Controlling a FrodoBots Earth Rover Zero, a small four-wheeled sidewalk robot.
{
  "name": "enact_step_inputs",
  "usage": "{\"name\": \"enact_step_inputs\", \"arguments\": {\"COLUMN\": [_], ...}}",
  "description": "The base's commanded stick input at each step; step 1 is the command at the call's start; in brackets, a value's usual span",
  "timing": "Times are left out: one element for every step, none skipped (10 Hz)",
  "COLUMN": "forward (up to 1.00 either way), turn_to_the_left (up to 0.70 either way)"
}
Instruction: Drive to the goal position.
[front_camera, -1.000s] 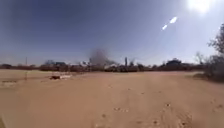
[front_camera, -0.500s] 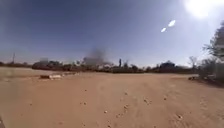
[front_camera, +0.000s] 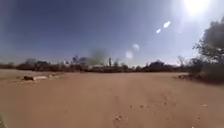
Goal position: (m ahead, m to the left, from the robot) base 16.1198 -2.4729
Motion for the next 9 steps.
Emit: {"name": "enact_step_inputs", "arguments": {"forward": [1.00, 1.00, 1.00, 1.00, 1.00, 1.00, 1.00, 1.00, 1.00], "turn_to_the_left": [0.00, 0.00, 0.00, 0.00, 0.00, 0.00, 0.00, 0.00, 0.00]}}
